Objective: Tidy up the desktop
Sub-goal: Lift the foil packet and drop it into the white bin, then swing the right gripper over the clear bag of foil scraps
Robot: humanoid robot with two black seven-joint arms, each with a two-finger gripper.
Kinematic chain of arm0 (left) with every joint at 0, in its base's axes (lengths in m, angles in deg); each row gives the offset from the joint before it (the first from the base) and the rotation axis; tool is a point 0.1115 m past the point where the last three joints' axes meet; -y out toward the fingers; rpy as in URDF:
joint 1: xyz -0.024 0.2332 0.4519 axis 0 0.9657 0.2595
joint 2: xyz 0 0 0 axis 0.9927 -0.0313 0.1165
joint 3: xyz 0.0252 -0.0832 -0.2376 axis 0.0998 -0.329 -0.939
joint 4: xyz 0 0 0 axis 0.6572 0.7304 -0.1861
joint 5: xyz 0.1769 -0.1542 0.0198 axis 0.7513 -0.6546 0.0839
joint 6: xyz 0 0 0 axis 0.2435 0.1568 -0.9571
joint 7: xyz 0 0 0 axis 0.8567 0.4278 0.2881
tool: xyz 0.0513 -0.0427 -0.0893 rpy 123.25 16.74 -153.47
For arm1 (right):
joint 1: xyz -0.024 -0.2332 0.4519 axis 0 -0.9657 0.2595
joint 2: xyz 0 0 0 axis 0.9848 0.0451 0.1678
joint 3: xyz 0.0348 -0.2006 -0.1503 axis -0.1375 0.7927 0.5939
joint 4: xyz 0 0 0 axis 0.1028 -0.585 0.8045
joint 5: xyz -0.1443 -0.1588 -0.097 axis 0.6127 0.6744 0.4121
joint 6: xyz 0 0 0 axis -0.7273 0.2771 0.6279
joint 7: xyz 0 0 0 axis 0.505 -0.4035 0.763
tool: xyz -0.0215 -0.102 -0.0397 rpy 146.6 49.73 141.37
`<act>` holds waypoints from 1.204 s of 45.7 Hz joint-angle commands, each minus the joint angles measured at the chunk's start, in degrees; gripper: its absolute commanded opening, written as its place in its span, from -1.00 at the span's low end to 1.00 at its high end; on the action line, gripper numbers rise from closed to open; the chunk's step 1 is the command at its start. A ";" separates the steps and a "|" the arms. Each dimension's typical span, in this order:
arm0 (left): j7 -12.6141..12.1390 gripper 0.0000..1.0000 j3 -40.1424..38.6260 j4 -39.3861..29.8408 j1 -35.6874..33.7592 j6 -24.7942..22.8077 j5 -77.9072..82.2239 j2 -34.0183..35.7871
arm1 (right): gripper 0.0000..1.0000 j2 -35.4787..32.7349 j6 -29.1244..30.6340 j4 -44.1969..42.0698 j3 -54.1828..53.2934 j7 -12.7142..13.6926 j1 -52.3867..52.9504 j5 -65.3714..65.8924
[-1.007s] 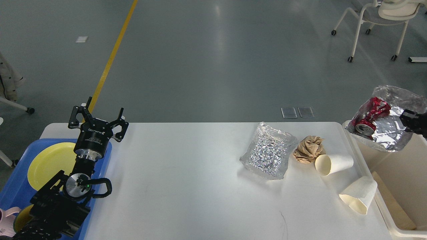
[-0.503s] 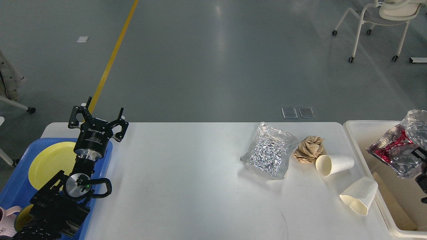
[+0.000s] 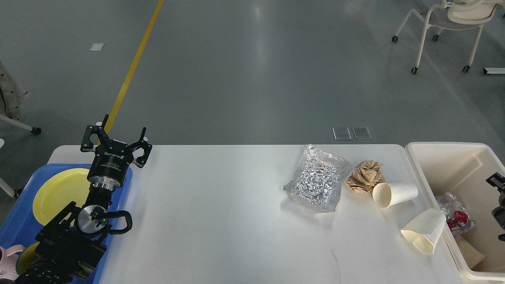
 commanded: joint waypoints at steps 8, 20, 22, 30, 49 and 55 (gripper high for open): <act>0.00 0.94 0.00 0.00 -0.04 0.00 0.00 0.00 | 1.00 1.35 0.97 0.53 -0.06 0.12 11.59 -0.07; 0.00 0.94 0.00 0.00 -0.04 0.00 0.00 0.00 | 1.00 2.50 20.81 4.30 0.91 0.12 29.96 3.00; 0.00 0.94 0.00 0.00 -0.04 0.00 0.00 0.00 | 1.00 2.15 25.12 7.02 0.91 0.12 34.08 4.93; 0.00 0.94 0.00 0.00 -0.04 0.00 0.00 0.00 | 1.00 -1.18 37.95 25.64 1.43 0.12 51.92 14.42; 0.00 0.94 0.00 0.00 -0.04 0.00 0.00 0.00 | 1.00 3.90 49.75 71.79 14.95 -0.06 86.55 16.81; 0.00 0.94 0.00 0.00 -0.04 0.00 0.00 0.00 | 1.00 11.11 49.84 79.36 22.52 -0.50 97.11 6.10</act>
